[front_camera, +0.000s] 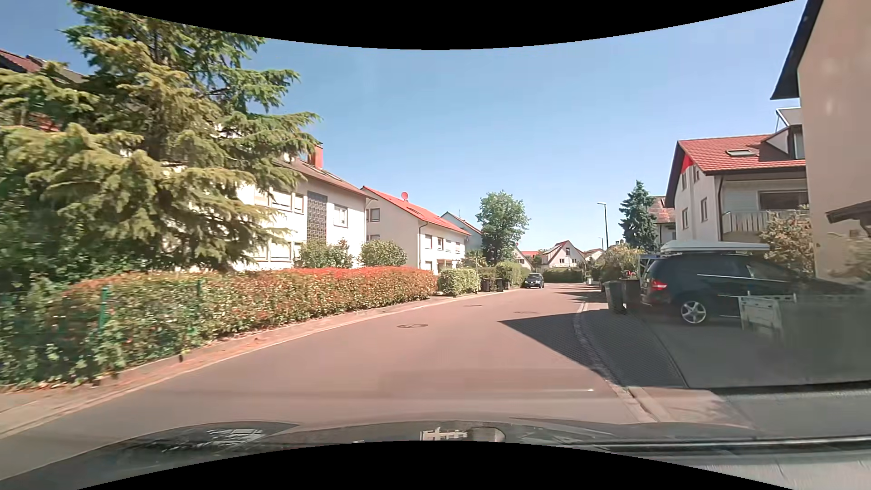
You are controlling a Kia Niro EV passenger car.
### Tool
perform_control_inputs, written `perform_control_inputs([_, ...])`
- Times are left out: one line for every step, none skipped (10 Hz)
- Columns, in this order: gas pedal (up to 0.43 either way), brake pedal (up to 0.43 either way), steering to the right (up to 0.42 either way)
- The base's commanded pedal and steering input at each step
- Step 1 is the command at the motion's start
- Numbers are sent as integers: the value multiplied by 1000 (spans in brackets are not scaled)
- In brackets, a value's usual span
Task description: Follow the waypoints while adhering to traffic rules and regulations
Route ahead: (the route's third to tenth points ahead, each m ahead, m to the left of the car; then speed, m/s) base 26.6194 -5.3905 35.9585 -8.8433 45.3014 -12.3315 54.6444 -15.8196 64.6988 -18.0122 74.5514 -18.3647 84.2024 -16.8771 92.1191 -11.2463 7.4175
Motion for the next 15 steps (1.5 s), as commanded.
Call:
perform_control_inputs([98,0,111])
perform_control_inputs([98,0,111])
perform_control_inputs([98,0,111])
perform_control_inputs([98,0,111])
perform_control_inputs([98,0,110])
perform_control_inputs([98,0,110])
perform_control_inputs([98,0,110])
perform_control_inputs([98,0,108])
perform_control_inputs([98,0,105])
perform_control_inputs([98,0,100])
perform_control_inputs([98,0,93])
perform_control_inputs([98,0,89])
perform_control_inputs([98,0,85])
perform_control_inputs([98,0,82])
perform_control_inputs([98,0,78])
